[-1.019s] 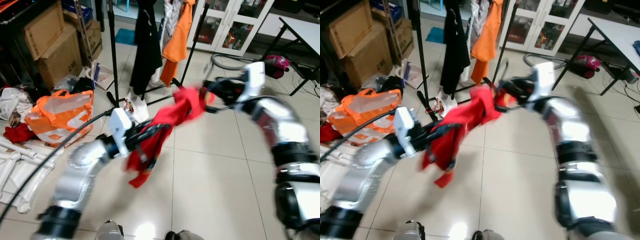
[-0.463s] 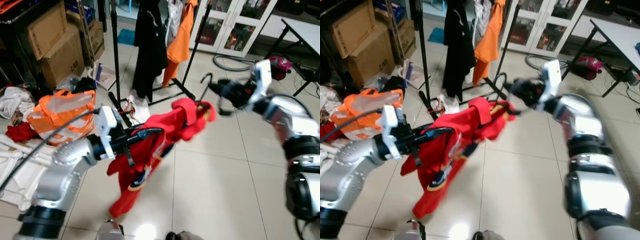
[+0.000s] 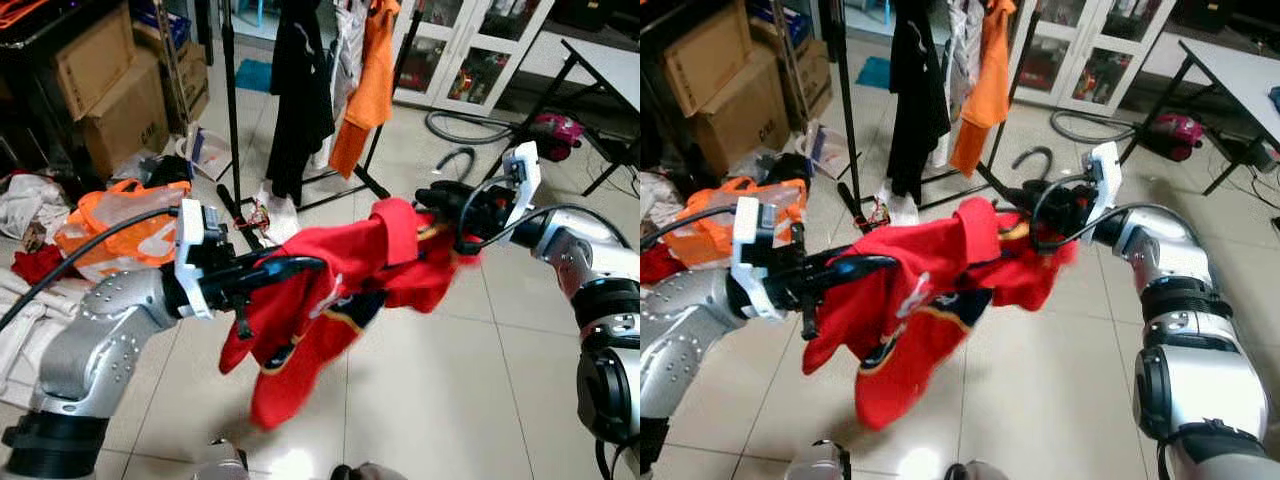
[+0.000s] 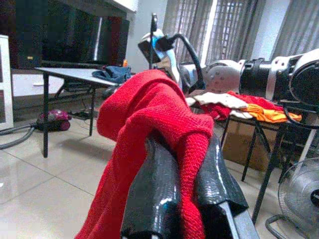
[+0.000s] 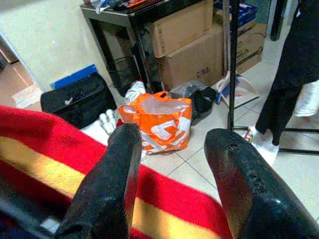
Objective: Hang hanger
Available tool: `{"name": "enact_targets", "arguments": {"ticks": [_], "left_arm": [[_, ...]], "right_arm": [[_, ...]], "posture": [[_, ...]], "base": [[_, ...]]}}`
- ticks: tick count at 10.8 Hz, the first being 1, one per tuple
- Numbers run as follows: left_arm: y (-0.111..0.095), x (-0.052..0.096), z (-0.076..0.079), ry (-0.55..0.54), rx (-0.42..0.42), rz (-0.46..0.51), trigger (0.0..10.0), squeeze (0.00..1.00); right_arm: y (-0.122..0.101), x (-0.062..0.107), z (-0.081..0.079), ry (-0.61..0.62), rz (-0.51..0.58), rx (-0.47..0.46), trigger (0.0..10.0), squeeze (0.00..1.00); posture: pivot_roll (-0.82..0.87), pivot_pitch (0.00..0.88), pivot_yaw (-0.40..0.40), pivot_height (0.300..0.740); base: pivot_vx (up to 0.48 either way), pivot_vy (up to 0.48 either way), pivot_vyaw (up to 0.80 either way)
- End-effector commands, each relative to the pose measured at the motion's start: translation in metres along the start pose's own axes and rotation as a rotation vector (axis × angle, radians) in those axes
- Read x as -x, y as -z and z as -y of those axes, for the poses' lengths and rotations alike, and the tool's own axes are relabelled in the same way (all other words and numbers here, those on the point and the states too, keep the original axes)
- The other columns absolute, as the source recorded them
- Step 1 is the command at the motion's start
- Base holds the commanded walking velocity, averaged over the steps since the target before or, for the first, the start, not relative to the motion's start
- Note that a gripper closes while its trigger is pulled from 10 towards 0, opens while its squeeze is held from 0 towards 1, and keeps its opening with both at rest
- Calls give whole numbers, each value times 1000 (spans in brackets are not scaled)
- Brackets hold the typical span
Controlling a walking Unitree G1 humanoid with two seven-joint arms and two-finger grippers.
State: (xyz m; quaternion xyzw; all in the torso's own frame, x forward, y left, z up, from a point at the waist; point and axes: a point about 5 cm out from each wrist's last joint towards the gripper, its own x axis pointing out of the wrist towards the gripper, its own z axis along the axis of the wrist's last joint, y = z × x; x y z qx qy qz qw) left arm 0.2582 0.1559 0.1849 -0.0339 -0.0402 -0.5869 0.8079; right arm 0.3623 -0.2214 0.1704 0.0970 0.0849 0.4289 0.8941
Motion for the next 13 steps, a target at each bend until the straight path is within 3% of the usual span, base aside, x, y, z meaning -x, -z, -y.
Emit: {"name": "enact_targets", "arguments": {"ticks": [1, 4, 7, 9, 13], "left_arm": [[-14, -6, 6, 70, -32, 48, 10000, 0], [-14, -5, 7, 74, -19, 38, 10000, 0], [-10, -7, 5, 52, -24, 23, 10000, 0], [-7, -9, 5, 47, -26, 19, 10000, 0], [-4, -4, 2, 20, -15, 12, 10000, 0]], "right_arm": [[-1, 4, 2, -2, -2, -5, 10000, 0], [-1, 9, 4, 2, 2, -11, 10000, 0], [-13, 14, 16, 187, 87, -6, 10000, 0], [-15, 16, 15, 153, 119, -44, 10000, 0], [-25, 32, 20, 145, 94, -18, 10000, 0]], "posture": [[116, 75, -133, 740], [111, 81, -138, 740], [102, 85, -142, 740], [95, 99, -146, 740], [87, 113, -156, 740]], "base": [[0, 0, 0], [0, 0, 0], [0, 0, 0], [0, 0, 0], [0, 0, 0]]}}
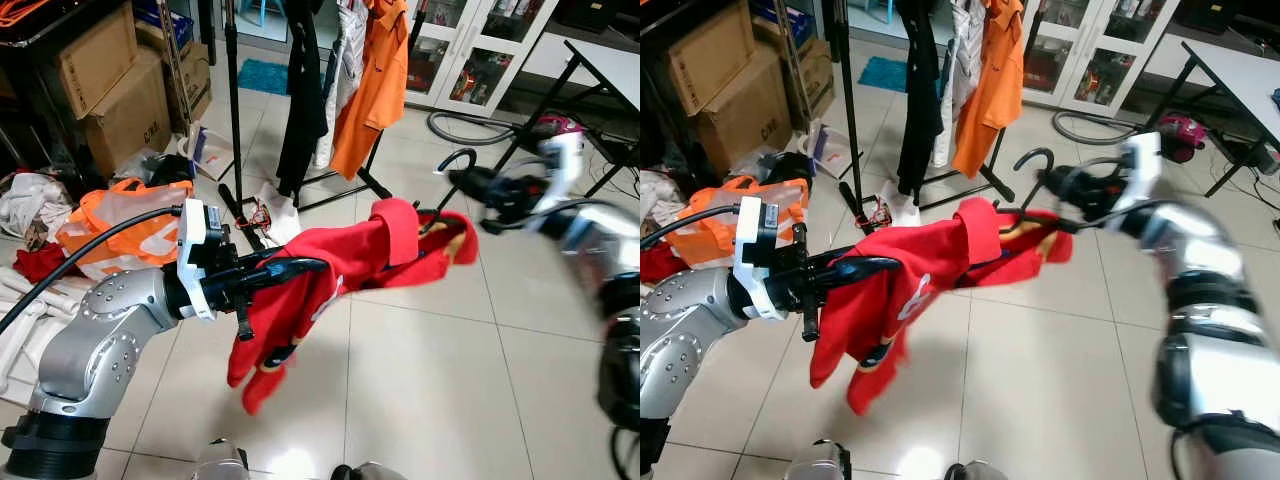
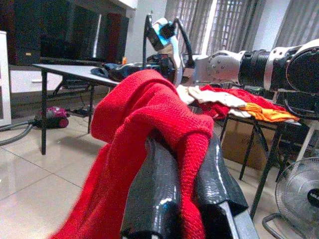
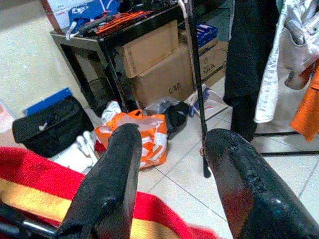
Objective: Hang hanger
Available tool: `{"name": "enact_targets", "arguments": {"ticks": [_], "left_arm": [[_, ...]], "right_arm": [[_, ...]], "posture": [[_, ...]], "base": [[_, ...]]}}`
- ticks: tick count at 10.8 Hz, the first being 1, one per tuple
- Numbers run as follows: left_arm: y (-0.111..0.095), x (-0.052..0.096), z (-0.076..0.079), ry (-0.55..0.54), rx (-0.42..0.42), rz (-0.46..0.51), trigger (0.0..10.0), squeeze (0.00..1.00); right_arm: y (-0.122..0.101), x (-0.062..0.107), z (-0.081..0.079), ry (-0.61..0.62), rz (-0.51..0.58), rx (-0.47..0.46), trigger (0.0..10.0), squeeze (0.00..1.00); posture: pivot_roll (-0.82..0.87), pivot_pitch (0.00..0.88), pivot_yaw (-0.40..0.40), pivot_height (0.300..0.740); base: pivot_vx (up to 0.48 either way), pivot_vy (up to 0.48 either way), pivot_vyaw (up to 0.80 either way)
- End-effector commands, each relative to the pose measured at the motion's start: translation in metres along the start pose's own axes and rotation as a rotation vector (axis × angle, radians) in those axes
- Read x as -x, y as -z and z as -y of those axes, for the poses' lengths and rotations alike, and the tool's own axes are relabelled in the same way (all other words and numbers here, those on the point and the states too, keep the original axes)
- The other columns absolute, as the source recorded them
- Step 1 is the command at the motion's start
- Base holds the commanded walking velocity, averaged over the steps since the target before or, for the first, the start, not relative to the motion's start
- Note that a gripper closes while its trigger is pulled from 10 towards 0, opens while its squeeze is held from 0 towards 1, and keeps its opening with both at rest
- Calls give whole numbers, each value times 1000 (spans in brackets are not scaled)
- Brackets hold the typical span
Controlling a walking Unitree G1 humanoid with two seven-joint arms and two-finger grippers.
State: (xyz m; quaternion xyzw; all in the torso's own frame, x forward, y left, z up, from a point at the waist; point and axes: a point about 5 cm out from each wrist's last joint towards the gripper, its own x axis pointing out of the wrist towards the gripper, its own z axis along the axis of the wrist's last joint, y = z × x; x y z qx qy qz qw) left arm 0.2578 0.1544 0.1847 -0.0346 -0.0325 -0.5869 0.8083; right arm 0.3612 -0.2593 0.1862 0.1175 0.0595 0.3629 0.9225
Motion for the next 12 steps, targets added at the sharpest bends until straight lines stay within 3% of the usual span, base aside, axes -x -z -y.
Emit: {"name": "enact_targets", "arguments": {"ticks": [1, 5, 7, 12], "left_arm": [[-4, -1, 1, 10, -21, 24, 10000, 0], [-3, 1, -2, -2, -18, 22, 10000, 0], [-2, 3, -3, -7, -17, 15, 10000, 0], [-2, 3, -4, 5, -27, -1, 10000, 0]], "right_arm": [[-10, 10, 4, 9, -15, 30, 10000, 0], [-2, 37, 10, -13, -145, 81, 10000, 0], [7, 42, 11, -24, -194, 93, 10000, 0], [15, 35, 2, -114, -293, 205, 10000, 0]], "posture": [[85, 115, -158, 740], [78, 119, -160, 740], [75, 118, -157, 740], [74, 115, -152, 740]], "base": [[0, 0, 0], [0, 0, 0], [0, 0, 0], [0, 0, 0]]}}
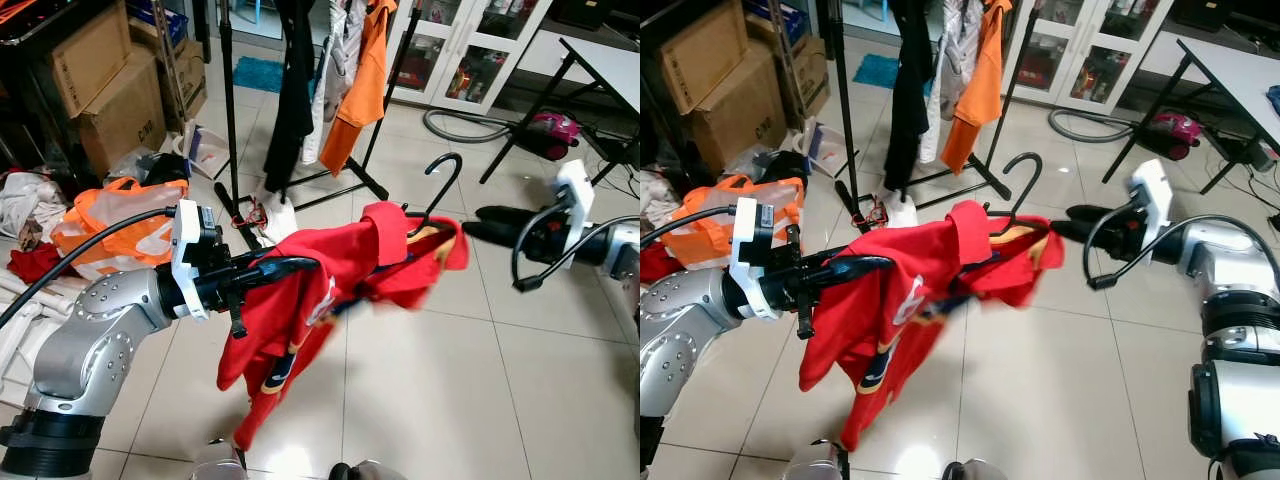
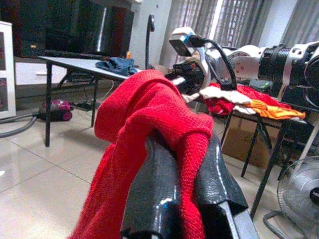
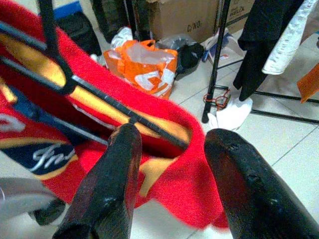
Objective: Hang hanger
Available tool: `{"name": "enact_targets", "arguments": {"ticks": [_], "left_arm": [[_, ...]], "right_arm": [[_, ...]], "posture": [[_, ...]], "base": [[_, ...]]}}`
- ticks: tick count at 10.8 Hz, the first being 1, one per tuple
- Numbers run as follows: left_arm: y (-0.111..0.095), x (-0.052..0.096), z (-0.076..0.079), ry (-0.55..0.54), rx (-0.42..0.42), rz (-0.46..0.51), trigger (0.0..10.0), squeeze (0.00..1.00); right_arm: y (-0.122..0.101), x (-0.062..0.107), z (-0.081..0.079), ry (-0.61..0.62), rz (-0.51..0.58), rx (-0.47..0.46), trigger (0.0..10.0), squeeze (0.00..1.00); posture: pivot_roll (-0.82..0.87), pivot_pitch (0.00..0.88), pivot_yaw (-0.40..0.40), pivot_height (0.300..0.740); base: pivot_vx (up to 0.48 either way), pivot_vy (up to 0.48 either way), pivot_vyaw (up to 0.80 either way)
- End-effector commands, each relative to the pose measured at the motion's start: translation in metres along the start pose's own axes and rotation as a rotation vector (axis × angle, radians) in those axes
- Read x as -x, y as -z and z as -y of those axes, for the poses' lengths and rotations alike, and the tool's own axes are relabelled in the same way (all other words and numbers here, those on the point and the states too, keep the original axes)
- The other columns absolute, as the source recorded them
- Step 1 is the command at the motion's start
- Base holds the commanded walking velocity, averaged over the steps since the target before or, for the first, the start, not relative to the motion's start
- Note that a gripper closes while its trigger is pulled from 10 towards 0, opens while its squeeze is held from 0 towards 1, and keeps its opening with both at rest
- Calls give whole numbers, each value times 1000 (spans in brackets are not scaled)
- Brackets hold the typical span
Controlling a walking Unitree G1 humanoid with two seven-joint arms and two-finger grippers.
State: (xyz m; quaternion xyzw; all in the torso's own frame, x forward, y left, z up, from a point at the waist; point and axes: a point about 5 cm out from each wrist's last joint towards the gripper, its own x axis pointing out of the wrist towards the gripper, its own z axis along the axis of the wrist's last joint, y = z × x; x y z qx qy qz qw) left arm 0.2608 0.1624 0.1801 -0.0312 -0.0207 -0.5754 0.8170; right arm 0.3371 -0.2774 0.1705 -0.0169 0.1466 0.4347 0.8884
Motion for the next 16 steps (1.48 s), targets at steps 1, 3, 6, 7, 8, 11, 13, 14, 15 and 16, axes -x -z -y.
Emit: {"name": "enact_targets", "arguments": {"ticks": [1, 3, 6, 7, 8, 11, 13, 14, 15, 16], "left_arm": [[-6, -4, 2, 36, -36, 23, 10000, 0], [-6, -6, 3, 42, -41, 25, 10000, 0], [-6, -6, 5, 45, -43, 25, 10000, 0], [-6, -5, 6, 45, -43, 24, 10000, 0], [-6, -6, 6, 45, -44, 23, 10000, 0], [-5, -6, 7, 46, -41, 24, 10000, 0], [-5, -7, 8, 52, -40, 26, 10000, 0], [-5, -8, 9, 54, -38, 25, 10000, 0], [-5, -8, 9, 56, -37, 26, 10000, 0], [-5, -8, 10, 57, -36, 27, 10000, 0]], "right_arm": [[1, 2, 0, 9, -27, 32, 10000, 0], [0, -8, -2, -5, -35, 60, 10000, 0], [-4, -21, -8, -62, -29, 90, 10000, 0], [-5, -23, -8, -67, -30, 95, 10000, 0], [-7, -25, -9, -75, -28, 103, 10000, 0], [-5, -29, -11, -98, -29, 105, 10000, 0], [-8, -34, -14, -117, -10, 107, 10000, 0], [-10, -36, -15, -122, -2, 112, 10000, 0], [-12, -38, -16, -130, 3, 119, 10000, 0], [-12, -40, -16, -131, 2, 122, 10000, 0]], "posture": [[76, 107, -151, 740], [80, 105, -153, 740], [87, 107, -156, 740], [89, 107, -156, 740], [89, 109, -158, 740], [83, 115, -159, 740], [81, 118, -159, 740], [81, 119, -158, 740], [80, 121, -159, 740], [80, 122, -160, 740]], "base": [[0, 0, 0], [0, 0, 0], [0, 0, 0], [0, 0, 0], [0, 0, 0], [0, 0, 0], [0, 0, 0], [0, 0, 0], [0, 0, 0], [0, 0, 0]]}}
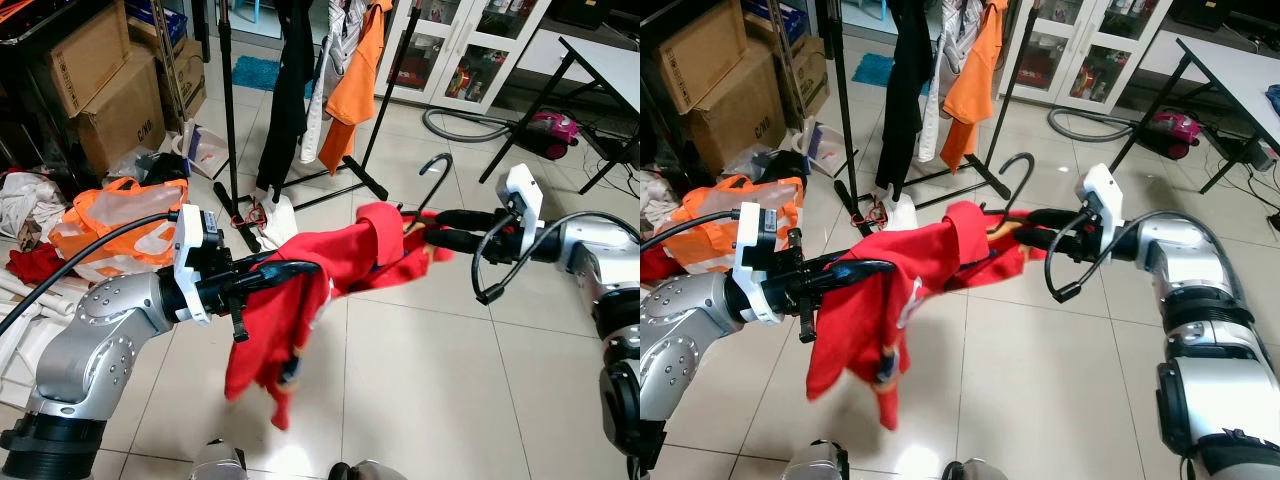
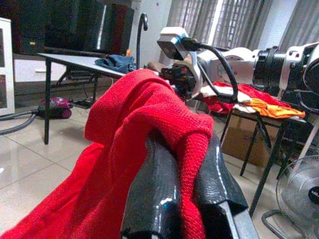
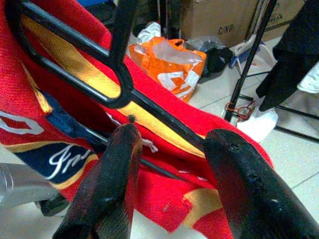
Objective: Hang hanger
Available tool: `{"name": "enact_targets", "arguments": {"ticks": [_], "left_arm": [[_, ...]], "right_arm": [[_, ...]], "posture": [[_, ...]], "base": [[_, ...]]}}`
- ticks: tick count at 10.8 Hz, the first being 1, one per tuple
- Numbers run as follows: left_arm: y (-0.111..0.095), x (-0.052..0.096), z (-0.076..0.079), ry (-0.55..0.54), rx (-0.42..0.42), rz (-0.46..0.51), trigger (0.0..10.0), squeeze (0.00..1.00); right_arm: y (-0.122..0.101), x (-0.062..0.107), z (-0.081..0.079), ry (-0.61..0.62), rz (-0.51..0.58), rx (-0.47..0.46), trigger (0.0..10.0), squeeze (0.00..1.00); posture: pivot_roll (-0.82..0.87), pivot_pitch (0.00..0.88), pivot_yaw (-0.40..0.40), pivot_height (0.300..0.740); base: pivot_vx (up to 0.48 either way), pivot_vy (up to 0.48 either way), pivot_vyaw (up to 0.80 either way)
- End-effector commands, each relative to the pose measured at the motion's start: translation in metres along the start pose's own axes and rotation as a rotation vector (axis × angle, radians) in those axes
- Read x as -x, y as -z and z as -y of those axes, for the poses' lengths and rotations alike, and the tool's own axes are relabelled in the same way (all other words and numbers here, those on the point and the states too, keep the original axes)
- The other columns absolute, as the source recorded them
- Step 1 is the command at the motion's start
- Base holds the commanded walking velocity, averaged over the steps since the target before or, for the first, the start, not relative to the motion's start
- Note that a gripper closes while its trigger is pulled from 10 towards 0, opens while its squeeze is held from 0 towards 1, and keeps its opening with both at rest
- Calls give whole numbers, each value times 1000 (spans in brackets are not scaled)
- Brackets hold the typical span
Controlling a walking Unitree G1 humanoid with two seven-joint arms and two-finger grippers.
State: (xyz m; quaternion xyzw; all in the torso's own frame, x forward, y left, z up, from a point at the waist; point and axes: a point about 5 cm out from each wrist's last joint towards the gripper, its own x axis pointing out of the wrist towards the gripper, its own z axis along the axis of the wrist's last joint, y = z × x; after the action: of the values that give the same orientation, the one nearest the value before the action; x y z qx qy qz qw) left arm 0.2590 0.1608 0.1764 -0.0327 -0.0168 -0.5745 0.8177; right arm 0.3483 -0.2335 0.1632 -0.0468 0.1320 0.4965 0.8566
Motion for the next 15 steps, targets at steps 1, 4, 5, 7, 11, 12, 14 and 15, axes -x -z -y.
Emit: {"name": "enact_targets", "arguments": {"ticks": [1, 4, 5, 7, 11, 12, 14, 15], "left_arm": [[-8, -8, 8, 61, -42, 33, 10000, 0], [-8, -8, 9, 62, -39, 32, 10000, 0], [-8, -8, 9, 64, -38, 32, 10000, 0], [-8, -8, 9, 68, -39, 31, 10000, 0], [-10, -8, 9, 67, -41, 32, 10000, 0], [-10, -8, 9, 69, -42, 32, 10000, 0], [-10, -7, 9, 73, -42, 31, 10000, 0], [-10, -7, 9, 75, -42, 30, 10000, 0]], "right_arm": [[-10, 0, 2, -2, 13, 36, 10000, 0], [-15, -5, 1, -11, 34, 42, 10000, 0], [-15, -9, 0, -24, 34, 41, 10000, 0], [-9, -11, -3, -40, 3, 44, 10000, 0], [-7, -11, -2, -35, 0, 33, 2431, 0], [-7, -12, -3, -38, 8, 29, 0, 0], [-7, -12, -3, -43, 10, 24, 0, 0], [-7, -12, -3, -48, 15, 20, 0, 0]], "posture": [[80, 123, -160, 740], [83, 127, -162, 740], [85, 127, -162, 740], [87, 127, -161, 740], [87, 128, -159, 740], [88, 127, -158, 740], [88, 124, -156, 740], [89, 120, -154, 740]], "base": [[0, 0, 0], [0, 0, 0], [0, 0, 0], [0, 0, 0], [0, 0, 0], [0, 0, 0], [0, 0, 0], [0, 0, 0]]}}
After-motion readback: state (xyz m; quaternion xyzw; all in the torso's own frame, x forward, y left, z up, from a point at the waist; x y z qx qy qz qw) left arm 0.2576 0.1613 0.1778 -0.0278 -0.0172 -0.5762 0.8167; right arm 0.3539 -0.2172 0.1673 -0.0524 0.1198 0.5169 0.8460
